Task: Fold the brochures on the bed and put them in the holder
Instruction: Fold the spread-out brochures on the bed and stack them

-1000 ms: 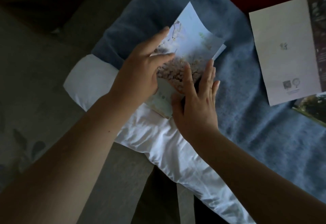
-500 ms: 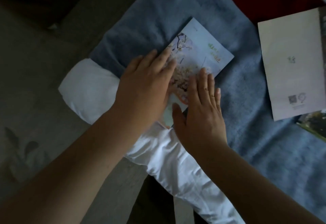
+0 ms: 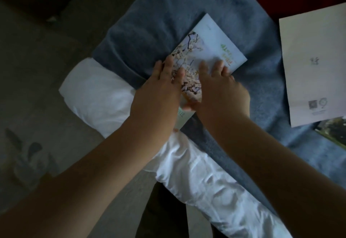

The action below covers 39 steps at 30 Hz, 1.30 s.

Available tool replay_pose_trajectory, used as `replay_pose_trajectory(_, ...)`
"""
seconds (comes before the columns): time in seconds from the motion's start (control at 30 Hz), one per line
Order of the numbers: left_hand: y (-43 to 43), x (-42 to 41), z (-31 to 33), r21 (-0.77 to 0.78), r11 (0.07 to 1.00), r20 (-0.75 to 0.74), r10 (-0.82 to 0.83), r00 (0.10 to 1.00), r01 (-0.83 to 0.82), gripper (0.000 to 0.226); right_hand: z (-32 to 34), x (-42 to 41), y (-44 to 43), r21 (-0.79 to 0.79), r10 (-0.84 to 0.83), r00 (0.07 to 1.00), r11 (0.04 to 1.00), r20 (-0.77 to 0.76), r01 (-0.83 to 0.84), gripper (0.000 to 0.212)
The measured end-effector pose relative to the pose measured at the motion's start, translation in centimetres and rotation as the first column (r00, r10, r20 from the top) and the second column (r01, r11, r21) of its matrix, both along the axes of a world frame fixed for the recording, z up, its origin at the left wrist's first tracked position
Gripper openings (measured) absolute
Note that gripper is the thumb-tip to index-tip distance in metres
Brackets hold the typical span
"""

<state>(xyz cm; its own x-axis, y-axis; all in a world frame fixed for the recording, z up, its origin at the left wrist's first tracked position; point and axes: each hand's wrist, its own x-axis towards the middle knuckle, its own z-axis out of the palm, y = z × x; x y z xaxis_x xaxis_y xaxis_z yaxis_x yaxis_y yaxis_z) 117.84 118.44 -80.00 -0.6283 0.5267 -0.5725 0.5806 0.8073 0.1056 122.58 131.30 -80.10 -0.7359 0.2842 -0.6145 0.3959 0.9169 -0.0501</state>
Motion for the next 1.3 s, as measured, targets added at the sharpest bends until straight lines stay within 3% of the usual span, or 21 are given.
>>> replay_pose_trajectory(0.3, 0.2, 0.6, -0.9, 0.022, 0.998, -0.038, 0.052, 0.998, -0.052, 0.078, -1.7, -0.4, 0.9, -0.094, -0.022, 1.0, 0.995, 0.003, 0.023, 0.118)
replay_pose_trajectory(0.47, 1.3, 0.8, 2.4, 0.021, 0.997, 0.003, 0.069, 0.998, -0.069, 0.072, -0.9, 3.2, 0.6, -0.283, -0.111, 0.977, 0.958, -0.181, 0.056, 0.094)
replay_pose_trajectory(0.6, 3.3, 2.4, 5.0, 0.042, 0.999, -0.047, 0.0, 0.999, 0.002, 0.07, 0.0, 7.3, 3.7, -0.358, -0.245, 0.929, 0.924, -0.278, 0.137, 0.085)
replay_pose_trajectory(0.77, 8.6, 8.7, 5.4, 0.194, 0.977, -0.03, -0.083, 0.996, 0.087, 0.083, 1.5, 14.4, 10.2, -0.321, -0.342, 0.863, 0.92, -0.373, 0.225, 0.077)
replay_pose_trajectory(0.93, 15.4, 16.7, 4.6, 0.317, 0.926, -0.021, -0.207, 0.978, 0.203, 0.088, 1.5, 23.7, 16.1, -0.212, -0.392, 0.848, 0.918, -0.357, 0.335, 0.079)
replay_pose_trajectory(1.13, 23.0, 22.6, 3.2, 0.305, 0.865, -0.092, -0.391, 0.916, 0.399, 0.081, 1.0, 34.4, 20.8, -0.085, -0.549, 0.775, 0.829, -0.313, 0.553, 0.08)
replay_pose_trajectory(1.3, 30.8, 23.1, 1.3, 0.276, 0.859, -0.126, -0.412, 0.902, 0.431, 0.081, 0.8, 40.7, 22.7, -0.012, -0.661, 0.689, 0.724, -0.297, 0.69, 0.079)
